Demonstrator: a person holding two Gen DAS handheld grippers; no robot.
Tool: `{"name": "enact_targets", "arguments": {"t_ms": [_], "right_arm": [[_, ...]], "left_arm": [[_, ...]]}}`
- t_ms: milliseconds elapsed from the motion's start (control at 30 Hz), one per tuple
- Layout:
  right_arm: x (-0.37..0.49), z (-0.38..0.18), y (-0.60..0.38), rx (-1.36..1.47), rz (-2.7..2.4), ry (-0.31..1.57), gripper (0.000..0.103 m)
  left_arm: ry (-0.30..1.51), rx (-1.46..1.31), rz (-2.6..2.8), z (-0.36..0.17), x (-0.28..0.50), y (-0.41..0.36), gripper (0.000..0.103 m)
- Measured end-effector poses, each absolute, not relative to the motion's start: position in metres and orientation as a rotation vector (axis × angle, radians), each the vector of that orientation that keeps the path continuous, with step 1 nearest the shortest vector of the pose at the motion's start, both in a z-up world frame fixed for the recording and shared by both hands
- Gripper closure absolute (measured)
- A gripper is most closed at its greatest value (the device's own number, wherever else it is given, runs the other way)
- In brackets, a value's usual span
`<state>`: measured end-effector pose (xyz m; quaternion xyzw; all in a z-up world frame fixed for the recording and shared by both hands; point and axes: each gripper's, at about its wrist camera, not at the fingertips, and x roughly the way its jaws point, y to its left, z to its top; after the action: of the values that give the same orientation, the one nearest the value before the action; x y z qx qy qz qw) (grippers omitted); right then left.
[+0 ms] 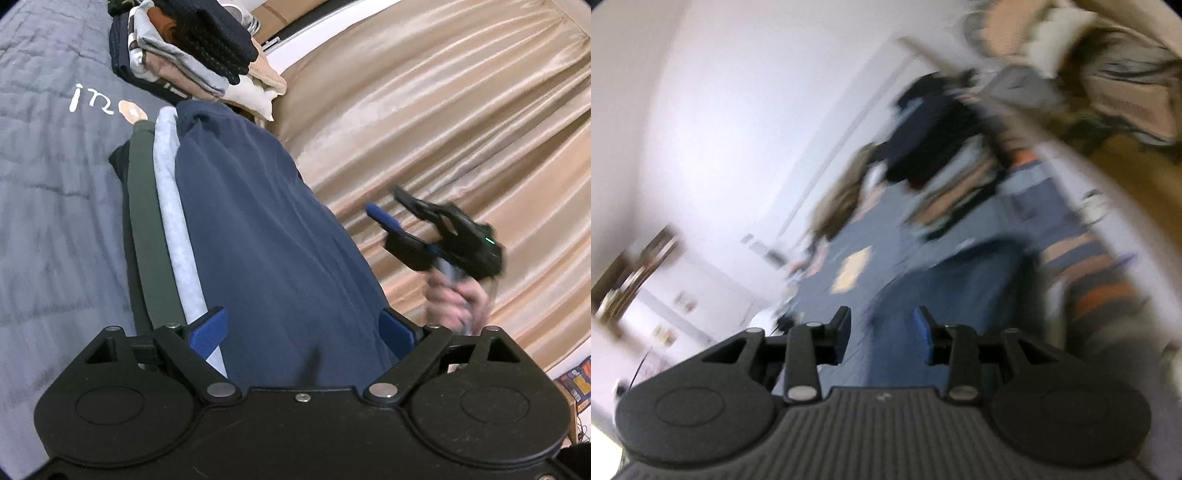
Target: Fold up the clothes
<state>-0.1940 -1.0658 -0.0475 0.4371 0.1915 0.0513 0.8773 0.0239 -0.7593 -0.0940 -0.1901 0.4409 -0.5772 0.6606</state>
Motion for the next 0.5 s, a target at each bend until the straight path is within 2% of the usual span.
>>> {"name": "enact_targets", "arguments": {"t_ms": [67,267,400,500], "right_arm": [[-0.210,-0.049,-1.041,0.883,0.108,0.432,0.057],[-0.249,-0.074,-1.026,0.847,-0.047,0.559,0.059],[-0.282,-0.067,-1.027,0.878,-0.115,0.502,0.059],[-0.296,-0.052,-1.005,0.848,-0.089,0.457,0.055]], "left_arm": [[0.996,-0.408,-1.300,-0.092,0.017,-0.759,0.014],[0.988,-0.387,-1.307,-0.078,-0.002,-0.747,0.008],[0.957,-0.349,-1.318,-0.066,-0.013,-0.740,0.005],[0.937,-0.339,-1.322,-0.059,-0.019,-0.735,0.002]]}}
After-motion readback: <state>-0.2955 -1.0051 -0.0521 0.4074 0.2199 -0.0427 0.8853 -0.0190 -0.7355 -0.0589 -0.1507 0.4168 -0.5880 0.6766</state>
